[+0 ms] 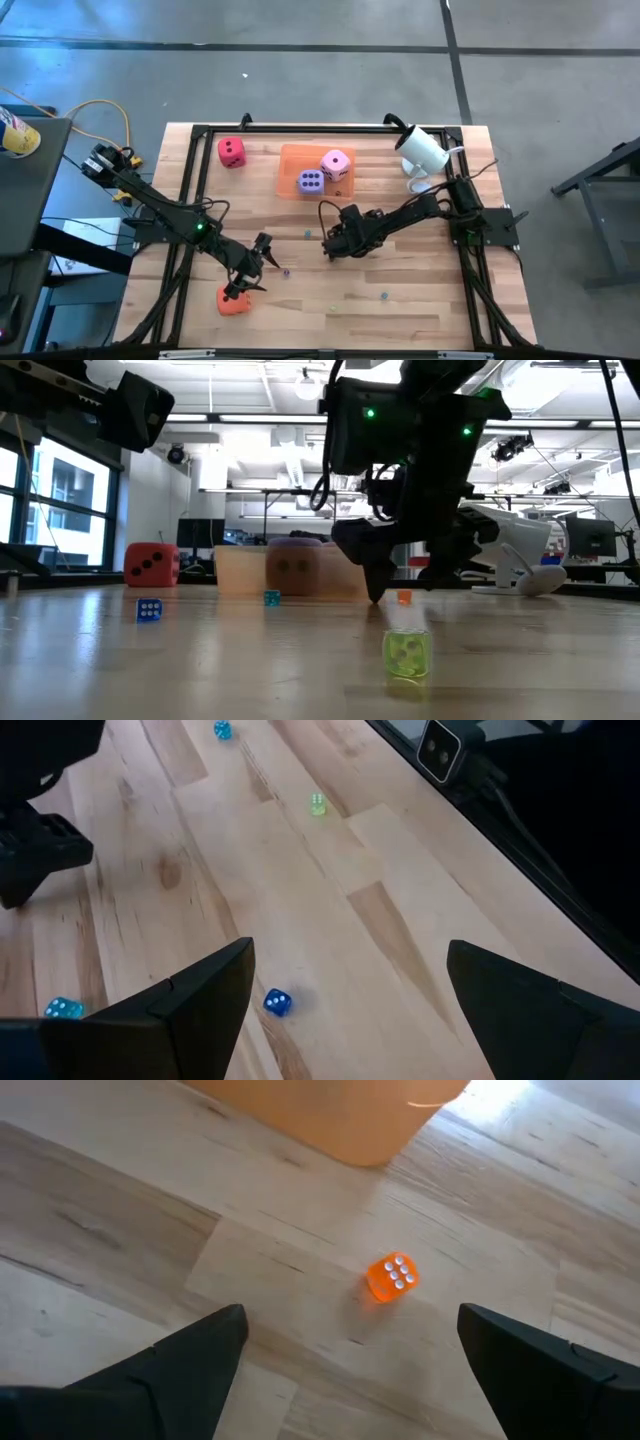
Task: Pick & Place Dice
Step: Put the small orange die into the orange bin
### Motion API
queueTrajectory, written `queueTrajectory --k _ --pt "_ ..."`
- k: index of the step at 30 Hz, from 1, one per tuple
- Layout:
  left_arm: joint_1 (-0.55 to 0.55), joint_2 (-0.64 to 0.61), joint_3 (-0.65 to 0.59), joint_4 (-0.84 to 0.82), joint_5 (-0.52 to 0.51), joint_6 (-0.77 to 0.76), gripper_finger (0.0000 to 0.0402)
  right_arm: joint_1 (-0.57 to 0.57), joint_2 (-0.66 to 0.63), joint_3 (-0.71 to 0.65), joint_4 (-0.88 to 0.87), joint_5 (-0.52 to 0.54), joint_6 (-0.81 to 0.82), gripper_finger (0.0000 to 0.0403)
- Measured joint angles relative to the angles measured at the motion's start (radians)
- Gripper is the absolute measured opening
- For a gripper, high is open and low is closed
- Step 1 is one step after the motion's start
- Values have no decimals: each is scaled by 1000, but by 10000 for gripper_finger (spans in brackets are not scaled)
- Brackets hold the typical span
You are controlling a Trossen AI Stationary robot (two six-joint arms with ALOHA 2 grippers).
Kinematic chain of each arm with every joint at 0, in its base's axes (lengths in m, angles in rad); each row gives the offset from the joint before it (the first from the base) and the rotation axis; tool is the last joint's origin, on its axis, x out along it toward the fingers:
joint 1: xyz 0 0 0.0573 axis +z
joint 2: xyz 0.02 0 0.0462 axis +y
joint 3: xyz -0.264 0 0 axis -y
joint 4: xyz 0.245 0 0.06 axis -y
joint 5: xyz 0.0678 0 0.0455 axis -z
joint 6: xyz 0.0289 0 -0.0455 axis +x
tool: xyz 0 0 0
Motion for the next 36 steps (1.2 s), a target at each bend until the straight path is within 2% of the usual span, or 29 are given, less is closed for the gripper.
queueTrajectory --k 13,19,26,32,36 --pt "0 0 0 -3 0 -21 323 -30 2 -1 0 -3 4 359" --pt "0 0 0 -3 0 -21 323 -32 0 -52 50 15 42 355" --pt "0 0 0 -3 0 -21 323 -32 -1 -106 139 24 52 322" --pt "0 0 0 -3 0 -21 323 -33 0 -106 146 24 50 287" --pt "0 0 0 -3 0 -21 323 -31 3 -108 145 64 65 272"
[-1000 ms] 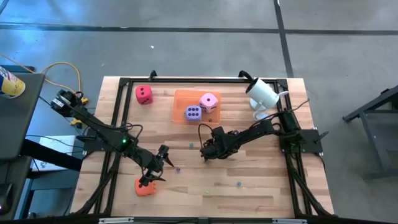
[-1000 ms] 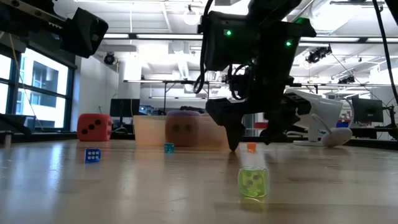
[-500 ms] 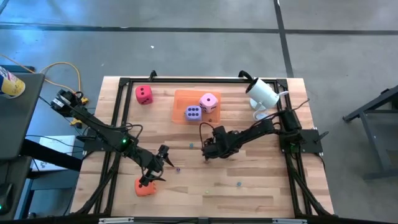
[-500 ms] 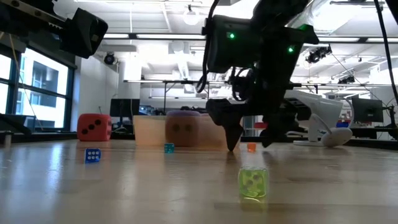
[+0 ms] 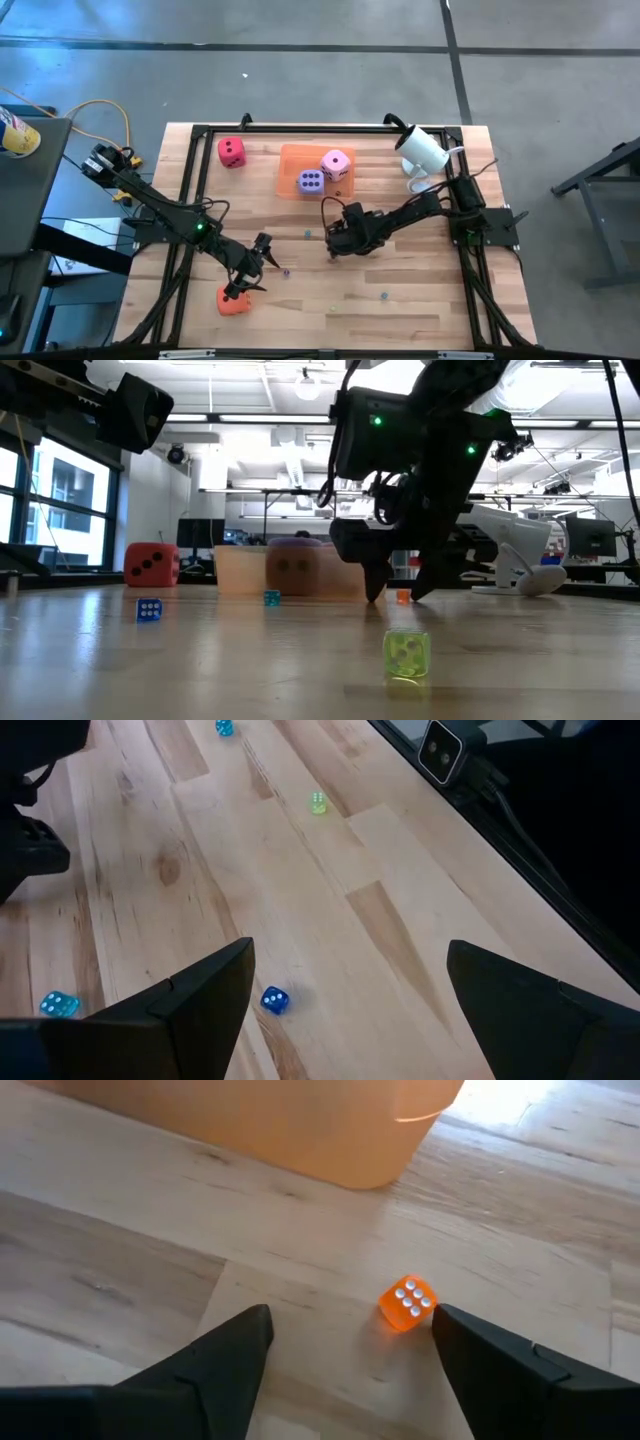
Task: Pick & Place Dice
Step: Put the small orange die into the orange bin
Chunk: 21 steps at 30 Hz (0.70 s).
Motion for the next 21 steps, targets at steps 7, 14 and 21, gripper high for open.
queueTrajectory --k 7,14,21 --pt "0 0 0 0 0 -2 323 -2 0 -2 -6 33 4 268" --pt "0 0 0 0 0 -5 323 -8 0 -2 -8 36 12 268" --pt "0 0 0 0 0 -4 323 -10 0 -2 -7 36 12 261"
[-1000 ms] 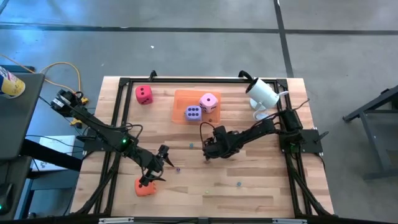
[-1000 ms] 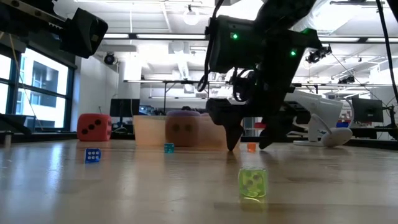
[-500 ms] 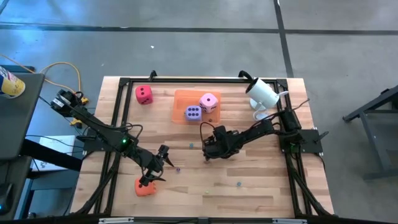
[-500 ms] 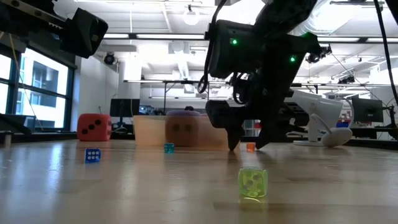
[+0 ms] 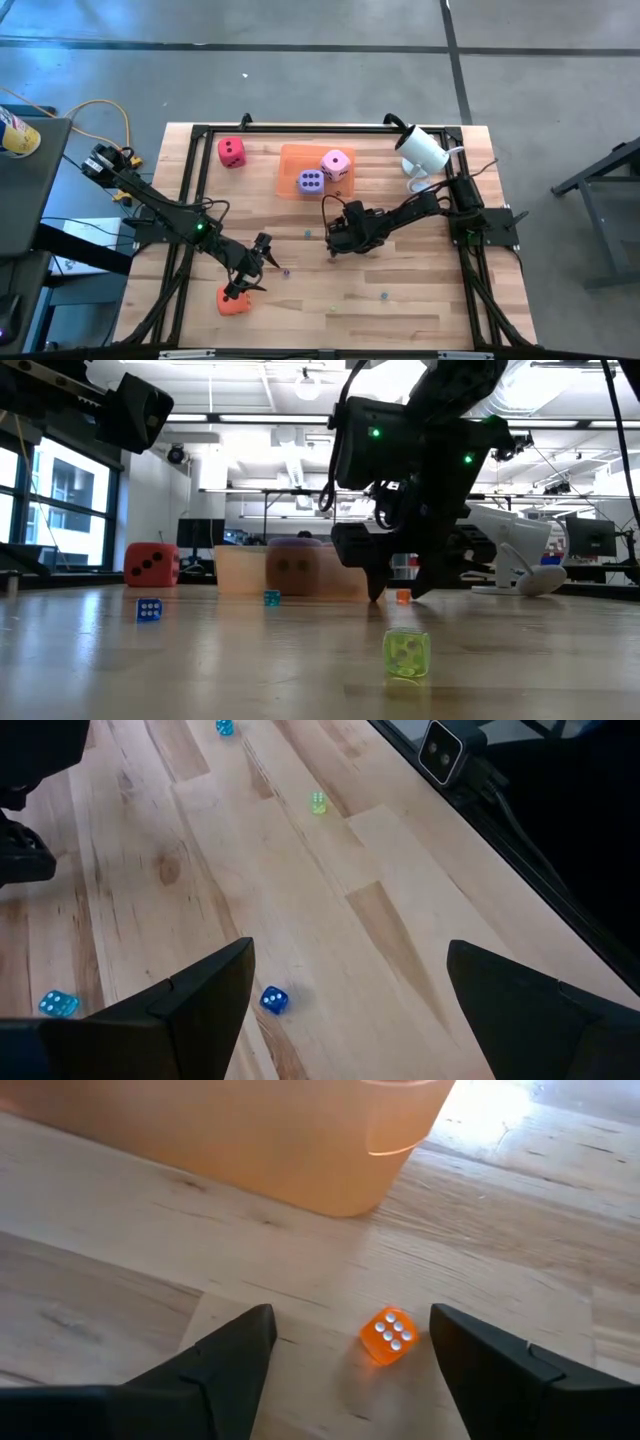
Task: Pick & Place Dice
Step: Put the small orange die into the orange bin
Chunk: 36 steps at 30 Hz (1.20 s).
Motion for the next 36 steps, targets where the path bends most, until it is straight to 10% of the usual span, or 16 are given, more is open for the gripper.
queueTrajectory --k 24,36 --pt "0 0 0 0 0 0 323 2 1 1 13 -13 -67 51" --pt "0 0 0 0 0 1 323 68 -100 -1 -30 9 -122 49"
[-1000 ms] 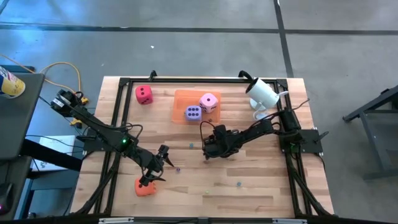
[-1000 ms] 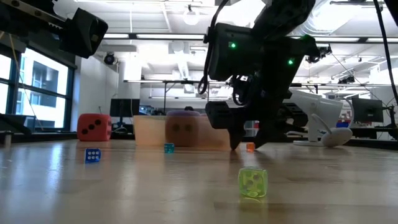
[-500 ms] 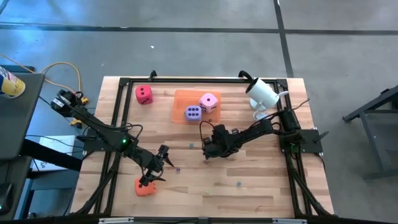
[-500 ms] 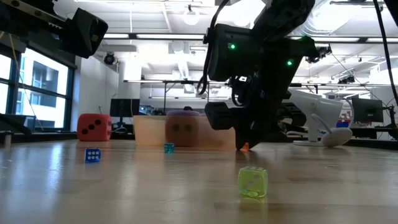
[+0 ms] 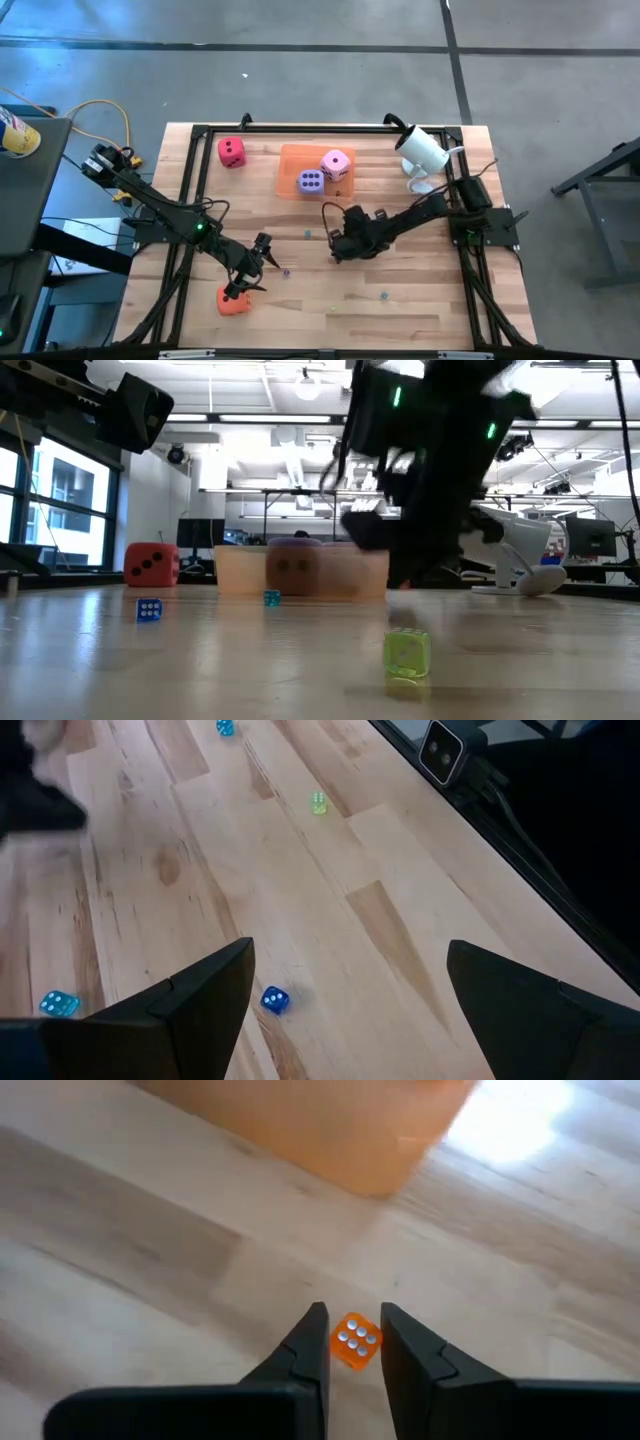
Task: Pick & Place Dice
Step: Put the small orange die into the orange bin
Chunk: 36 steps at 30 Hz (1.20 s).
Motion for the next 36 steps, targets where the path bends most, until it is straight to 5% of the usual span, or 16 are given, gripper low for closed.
queueTrajectory --k 12,27,36 --pt "0 0 0 4 0 1 323 -58 -171 5 45 162 -176 50" --pt "0 0 0 4 0 22 323 -286 -167 5 190 1 -401 55" --pt "0 0 0 4 0 22 323 -328 -160 5 256 -85 -489 111"
